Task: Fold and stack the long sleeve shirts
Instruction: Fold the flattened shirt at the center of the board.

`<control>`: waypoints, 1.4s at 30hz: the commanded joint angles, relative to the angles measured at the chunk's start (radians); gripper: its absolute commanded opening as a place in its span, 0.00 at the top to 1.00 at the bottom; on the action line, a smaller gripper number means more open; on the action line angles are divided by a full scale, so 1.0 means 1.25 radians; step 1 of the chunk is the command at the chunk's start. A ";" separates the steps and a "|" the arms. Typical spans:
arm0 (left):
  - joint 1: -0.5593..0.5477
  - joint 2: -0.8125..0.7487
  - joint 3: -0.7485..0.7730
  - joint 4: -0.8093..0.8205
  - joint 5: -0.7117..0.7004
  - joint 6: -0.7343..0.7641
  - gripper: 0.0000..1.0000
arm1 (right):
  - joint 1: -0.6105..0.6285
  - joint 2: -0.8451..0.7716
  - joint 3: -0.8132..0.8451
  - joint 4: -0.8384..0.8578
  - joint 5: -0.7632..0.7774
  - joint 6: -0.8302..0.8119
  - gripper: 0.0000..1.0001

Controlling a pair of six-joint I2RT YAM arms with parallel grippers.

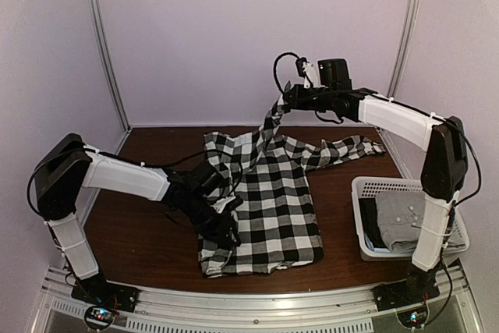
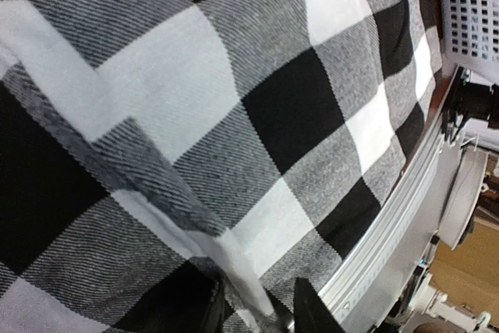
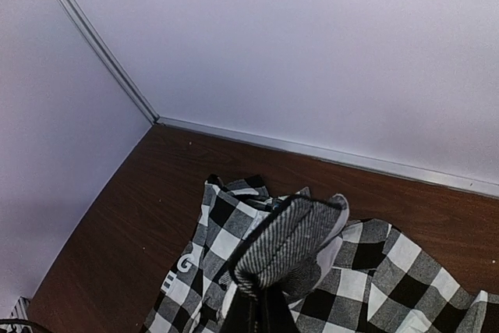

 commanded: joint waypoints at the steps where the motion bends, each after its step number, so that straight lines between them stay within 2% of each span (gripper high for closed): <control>1: -0.005 -0.017 0.035 0.034 0.024 0.020 0.56 | -0.003 -0.025 -0.031 0.014 -0.016 0.000 1.00; 6: -0.004 -0.063 0.027 0.078 0.069 0.020 0.47 | -0.004 -0.037 -0.066 0.010 -0.021 -0.009 1.00; 9: -0.005 -0.071 0.004 0.107 0.093 0.009 0.47 | -0.003 -0.048 -0.090 0.016 -0.024 -0.008 1.00; 19: -0.039 -0.014 -0.078 0.200 0.203 -0.015 0.56 | -0.002 -0.064 -0.154 0.042 -0.039 0.011 1.00; 23: -0.050 0.025 -0.094 0.267 0.249 -0.037 0.55 | -0.002 -0.070 -0.174 0.048 -0.041 0.017 1.00; 26: -0.055 0.045 -0.087 0.286 0.264 -0.037 0.50 | -0.001 -0.074 -0.185 0.051 -0.042 0.020 1.00; 31: -0.055 0.053 -0.068 0.278 0.264 -0.028 0.48 | 0.002 -0.077 -0.189 0.048 -0.050 0.020 1.00; 37: -0.040 -0.015 -0.015 0.245 0.266 -0.026 0.47 | 0.008 -0.085 -0.203 0.050 -0.050 0.016 1.00; 42: 0.032 -0.068 0.053 0.174 0.232 -0.001 0.48 | 0.010 -0.109 -0.226 0.062 -0.050 0.011 1.00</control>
